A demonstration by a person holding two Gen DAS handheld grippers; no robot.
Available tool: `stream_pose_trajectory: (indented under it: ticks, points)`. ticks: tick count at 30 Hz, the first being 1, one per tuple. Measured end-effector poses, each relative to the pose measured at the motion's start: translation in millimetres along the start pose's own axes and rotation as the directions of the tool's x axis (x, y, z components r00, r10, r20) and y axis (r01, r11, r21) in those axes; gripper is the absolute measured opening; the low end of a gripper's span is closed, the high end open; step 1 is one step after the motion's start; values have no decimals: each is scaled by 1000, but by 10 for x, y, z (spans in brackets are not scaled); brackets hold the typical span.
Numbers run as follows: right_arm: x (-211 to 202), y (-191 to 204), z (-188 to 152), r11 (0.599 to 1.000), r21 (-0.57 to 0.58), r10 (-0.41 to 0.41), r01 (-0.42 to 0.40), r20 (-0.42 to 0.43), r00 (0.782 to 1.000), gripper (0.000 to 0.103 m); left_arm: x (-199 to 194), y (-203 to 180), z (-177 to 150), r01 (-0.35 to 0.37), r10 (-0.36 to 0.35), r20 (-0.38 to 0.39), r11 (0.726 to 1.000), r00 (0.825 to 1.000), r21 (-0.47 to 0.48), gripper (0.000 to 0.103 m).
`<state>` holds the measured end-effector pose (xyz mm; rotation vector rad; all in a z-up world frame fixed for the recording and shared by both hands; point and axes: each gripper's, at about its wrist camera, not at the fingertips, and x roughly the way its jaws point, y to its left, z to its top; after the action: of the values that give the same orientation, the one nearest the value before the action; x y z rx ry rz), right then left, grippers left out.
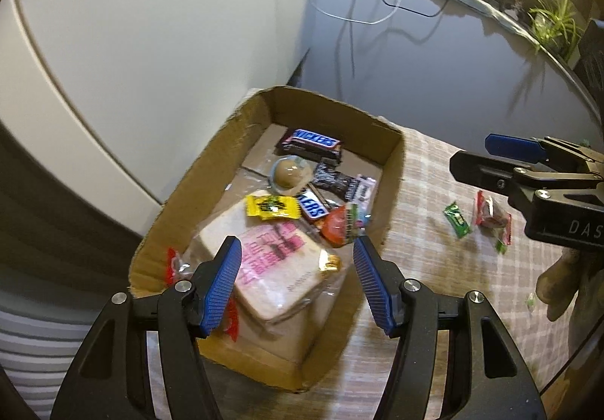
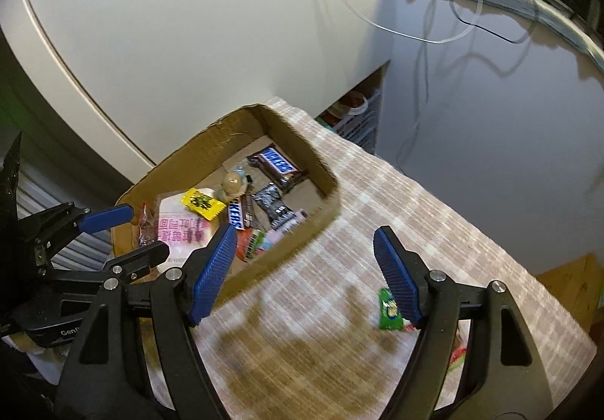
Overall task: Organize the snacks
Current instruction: 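Open the left tool over the box while the right tool releases the black candy, then move both tools back over the remaining candies on the tablecloth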
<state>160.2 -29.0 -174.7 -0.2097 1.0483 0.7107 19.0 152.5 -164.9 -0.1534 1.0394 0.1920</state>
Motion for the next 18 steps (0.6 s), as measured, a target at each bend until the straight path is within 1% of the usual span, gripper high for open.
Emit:
stream_pose_trajectory:
  ticks: [6, 9, 15, 18]
  points:
    - [-200, -314, -236, 996, 86, -10, 6, 40, 999, 77, 9, -193, 0, 26, -25, -8, 999, 1000, 43, 61]
    - [-311, -488, -380, 992, 119, -38, 33, 45, 998, 77, 20, -293, -10, 39, -38, -13, 997, 999, 62, 61]
    - [-450, -894, -724, 970, 220, -107, 107, -13, 994, 77, 64, -514, -30, 70, -67, -27, 992, 997, 104, 61]
    - [-506, -1056, -915, 958, 250, -134, 139, -39, 990, 77, 100, -624, -39, 90, -85, -40, 988, 996, 122, 61]
